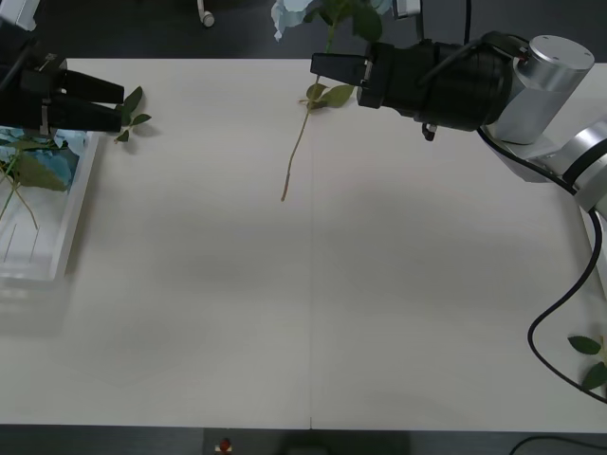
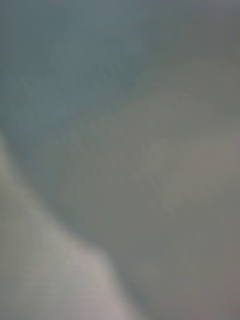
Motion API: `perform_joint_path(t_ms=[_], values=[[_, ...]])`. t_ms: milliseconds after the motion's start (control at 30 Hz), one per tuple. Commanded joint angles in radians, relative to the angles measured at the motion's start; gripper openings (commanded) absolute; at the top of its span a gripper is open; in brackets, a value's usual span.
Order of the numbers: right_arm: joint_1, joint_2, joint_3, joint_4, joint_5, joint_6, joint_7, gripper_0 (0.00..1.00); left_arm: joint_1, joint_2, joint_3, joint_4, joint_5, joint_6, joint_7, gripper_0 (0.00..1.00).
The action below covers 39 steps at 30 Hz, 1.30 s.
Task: Put the red flowers into the right box and the blue flowers into the left box
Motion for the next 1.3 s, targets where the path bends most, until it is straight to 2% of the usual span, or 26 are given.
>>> perform_joint_path(t_ms=[33,200,400,767,1300], values=[[-0.028,0.025,-0.054,-0.012,-0.009,-0.002,0.017,0.00,0.001,-0.011,-0.014,-0.032,0.017,-0.004,0.168,1.00],[-0.028,0.066,-0.084,-0.012,-0.009,-0.002,0.017,0.00,0.001,-0.063,-0.014,-0.073,-0.021,-0.021,0.326,1.00],[-0.027,0.101,-0.089,-0.012,-0.009,-0.007,0.017,0.00,0.001,-0.146,-0.015,-0.137,-0.096,-0.038,0.424,1.00],[-0.028,0.114,-0.089,-0.012,-0.010,-0.025,0.017,0.00,0.001,-0.186,-0.181,-0.197,-0.026,-0.209,0.424,1.00],[-0.027,0.114,-0.087,-0.012,-0.027,-0.027,0.017,0.00,-0.002,-0.312,-0.195,-0.213,-0.079,-0.242,0.421,1.00]])
